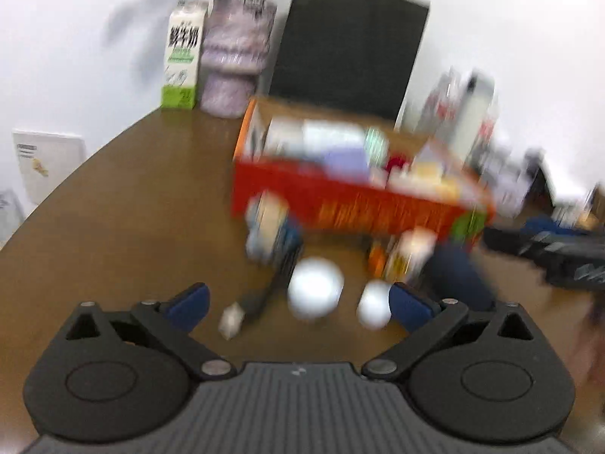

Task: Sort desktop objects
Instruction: 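Open both tools to drop the cable and cap into the cardboard box, then grasp the white tissue with the right tool while the left tool grasps the black multi-plug cable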

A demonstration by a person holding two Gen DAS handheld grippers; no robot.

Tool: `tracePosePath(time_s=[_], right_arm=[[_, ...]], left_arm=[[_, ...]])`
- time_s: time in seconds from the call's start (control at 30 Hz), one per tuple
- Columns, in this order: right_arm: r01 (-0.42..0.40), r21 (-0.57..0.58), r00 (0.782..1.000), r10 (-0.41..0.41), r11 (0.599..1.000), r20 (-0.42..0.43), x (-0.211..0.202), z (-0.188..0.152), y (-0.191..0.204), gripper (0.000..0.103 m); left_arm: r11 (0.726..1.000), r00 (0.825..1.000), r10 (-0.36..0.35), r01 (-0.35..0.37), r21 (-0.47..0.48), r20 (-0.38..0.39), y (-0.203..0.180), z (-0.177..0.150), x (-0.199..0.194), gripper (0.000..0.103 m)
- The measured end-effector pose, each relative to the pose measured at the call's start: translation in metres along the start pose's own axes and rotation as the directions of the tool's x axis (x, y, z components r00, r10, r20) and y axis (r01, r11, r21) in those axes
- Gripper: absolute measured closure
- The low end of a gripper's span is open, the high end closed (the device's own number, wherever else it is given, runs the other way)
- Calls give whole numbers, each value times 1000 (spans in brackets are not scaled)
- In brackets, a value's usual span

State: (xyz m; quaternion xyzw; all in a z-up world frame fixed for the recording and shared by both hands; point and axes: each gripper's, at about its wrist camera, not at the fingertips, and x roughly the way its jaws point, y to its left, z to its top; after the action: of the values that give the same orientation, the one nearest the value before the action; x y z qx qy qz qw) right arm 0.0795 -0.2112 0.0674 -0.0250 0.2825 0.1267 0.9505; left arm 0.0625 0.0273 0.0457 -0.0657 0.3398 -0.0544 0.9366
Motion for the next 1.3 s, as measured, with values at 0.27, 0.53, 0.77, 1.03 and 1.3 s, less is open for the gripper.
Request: tracePosePath(time_s=[0.27, 0.53, 0.77, 1.03, 1.3], right_arm=[[45, 100, 999, -45, 994, -11, -55, -93, 8, 13], [52, 170, 998, -47, 984, -34, -70, -130, 10, 12], [81, 165, 996, -86, 983, 27, -80, -141, 18, 11], [13, 97, 1000, -14, 995, 5, -74, -135, 38, 23], [-43, 83, 998, 48, 996, -48, -49, -125, 48, 53]], left_arm=[[999, 999, 41, -41, -1, 9, 11, -62, -32, 0], [993, 994, 106, -107, 51, 24, 9, -80, -37, 0], [992, 994, 108, -109, 66, 18, 5, -82, -37, 0], [999, 998, 24, -26, 48, 50, 11, -70, -33, 0], [994, 994, -56, 47, 95, 99, 0, -3, 5, 62]])
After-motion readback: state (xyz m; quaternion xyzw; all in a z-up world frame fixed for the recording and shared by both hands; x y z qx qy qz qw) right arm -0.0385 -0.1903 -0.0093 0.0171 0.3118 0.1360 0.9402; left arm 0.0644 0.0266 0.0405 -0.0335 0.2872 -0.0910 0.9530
